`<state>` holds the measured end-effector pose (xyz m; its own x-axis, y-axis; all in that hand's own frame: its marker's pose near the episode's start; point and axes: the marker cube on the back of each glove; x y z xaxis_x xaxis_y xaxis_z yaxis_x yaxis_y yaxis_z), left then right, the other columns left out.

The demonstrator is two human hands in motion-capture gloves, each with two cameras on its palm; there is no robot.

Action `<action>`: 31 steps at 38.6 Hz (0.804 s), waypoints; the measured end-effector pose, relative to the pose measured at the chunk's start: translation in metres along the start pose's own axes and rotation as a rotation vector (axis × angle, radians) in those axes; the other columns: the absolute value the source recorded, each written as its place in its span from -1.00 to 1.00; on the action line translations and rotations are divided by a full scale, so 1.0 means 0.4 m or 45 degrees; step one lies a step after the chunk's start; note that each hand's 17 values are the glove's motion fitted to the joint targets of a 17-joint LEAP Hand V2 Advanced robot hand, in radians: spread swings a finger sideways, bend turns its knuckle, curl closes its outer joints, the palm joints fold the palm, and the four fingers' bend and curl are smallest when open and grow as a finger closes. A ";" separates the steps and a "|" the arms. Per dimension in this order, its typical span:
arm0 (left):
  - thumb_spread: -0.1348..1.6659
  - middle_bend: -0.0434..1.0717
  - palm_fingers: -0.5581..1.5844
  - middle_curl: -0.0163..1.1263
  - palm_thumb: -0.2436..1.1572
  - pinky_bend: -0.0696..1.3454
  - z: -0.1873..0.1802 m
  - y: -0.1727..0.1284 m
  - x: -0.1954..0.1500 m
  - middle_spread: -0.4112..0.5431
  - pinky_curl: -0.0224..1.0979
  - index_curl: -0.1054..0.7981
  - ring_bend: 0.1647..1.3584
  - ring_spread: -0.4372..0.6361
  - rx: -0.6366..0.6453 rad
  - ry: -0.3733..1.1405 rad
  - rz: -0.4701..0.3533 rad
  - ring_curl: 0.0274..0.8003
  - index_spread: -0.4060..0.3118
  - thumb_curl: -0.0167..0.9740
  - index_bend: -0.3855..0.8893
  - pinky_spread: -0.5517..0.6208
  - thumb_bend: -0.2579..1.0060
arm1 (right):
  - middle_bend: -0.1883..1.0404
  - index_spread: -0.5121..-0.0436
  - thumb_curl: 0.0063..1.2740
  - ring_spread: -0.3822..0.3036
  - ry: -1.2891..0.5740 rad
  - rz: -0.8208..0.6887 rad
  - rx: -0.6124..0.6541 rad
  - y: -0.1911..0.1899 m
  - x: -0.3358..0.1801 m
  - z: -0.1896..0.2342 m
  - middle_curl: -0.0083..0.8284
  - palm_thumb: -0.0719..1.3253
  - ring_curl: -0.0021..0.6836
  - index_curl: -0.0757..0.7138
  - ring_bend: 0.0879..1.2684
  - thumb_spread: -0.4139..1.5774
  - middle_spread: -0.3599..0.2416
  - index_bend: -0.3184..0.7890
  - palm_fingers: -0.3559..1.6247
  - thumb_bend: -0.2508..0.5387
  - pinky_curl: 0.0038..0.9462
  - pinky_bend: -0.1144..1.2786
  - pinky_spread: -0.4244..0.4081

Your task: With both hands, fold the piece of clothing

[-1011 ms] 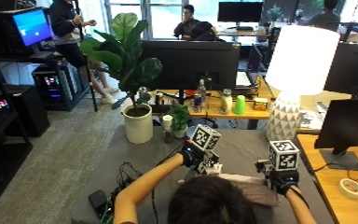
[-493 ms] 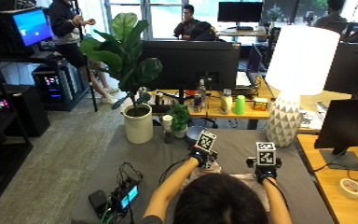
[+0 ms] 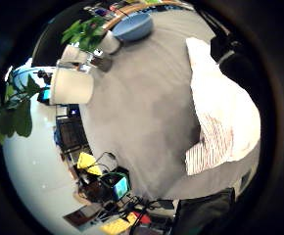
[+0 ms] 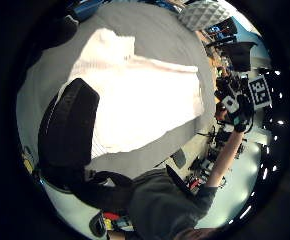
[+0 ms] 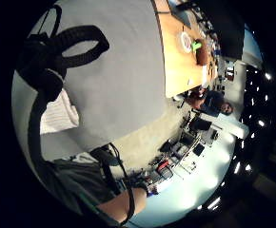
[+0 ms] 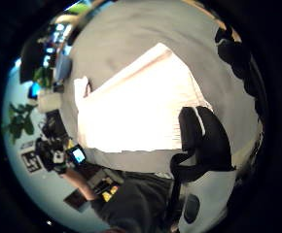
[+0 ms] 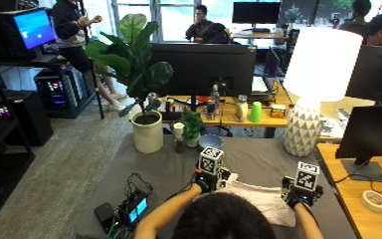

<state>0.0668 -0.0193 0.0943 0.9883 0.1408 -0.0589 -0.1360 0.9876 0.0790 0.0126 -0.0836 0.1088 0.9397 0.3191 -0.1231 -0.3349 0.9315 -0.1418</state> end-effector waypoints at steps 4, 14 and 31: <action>0.68 -0.75 0.00 -0.39 -0.26 -0.21 0.117 0.013 0.072 -0.27 -0.21 0.07 -0.40 -0.36 -0.142 0.025 0.049 -0.05 -0.24 -0.44 -0.10 -0.25 -0.64 | -0.32 0.19 -0.22 -0.30 0.033 0.119 -0.063 0.007 0.083 0.095 0.12 0.29 0.30 -0.19 -0.24 0.52 -0.07 -0.38 0.28 -0.48 -0.10 -0.05 -0.29; 0.62 -0.71 -0.39 -0.48 -0.53 -0.34 0.320 -0.026 0.078 0.06 -0.27 0.07 -0.38 0.13 -0.150 0.024 0.010 -0.07 -0.02 -0.56 -0.18 0.31 -0.66 | -0.40 0.28 -0.36 -0.19 0.040 0.186 -0.313 0.061 0.070 0.232 0.06 0.02 0.28 -0.36 -0.21 0.61 0.09 -0.38 0.14 -0.47 -0.09 0.06 -0.18; 0.44 -0.62 -0.44 -0.50 -0.62 -0.35 0.295 -0.031 0.064 0.17 -0.35 -0.03 -0.30 0.43 -0.144 0.078 0.005 -0.18 -0.01 -0.55 -0.15 0.59 -0.63 | -0.19 0.46 -0.37 -0.39 -0.101 0.185 0.079 -0.002 0.015 0.238 0.18 0.35 0.32 -0.33 -0.07 0.59 -0.11 -0.18 0.61 -0.19 -0.05 0.20 -0.53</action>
<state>0.1019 -0.0363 0.2093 0.9821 0.1453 -0.1199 -0.1503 0.9881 -0.0334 0.0251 -0.0660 0.2017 0.8849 0.4619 -0.0593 -0.4652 0.8826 -0.0672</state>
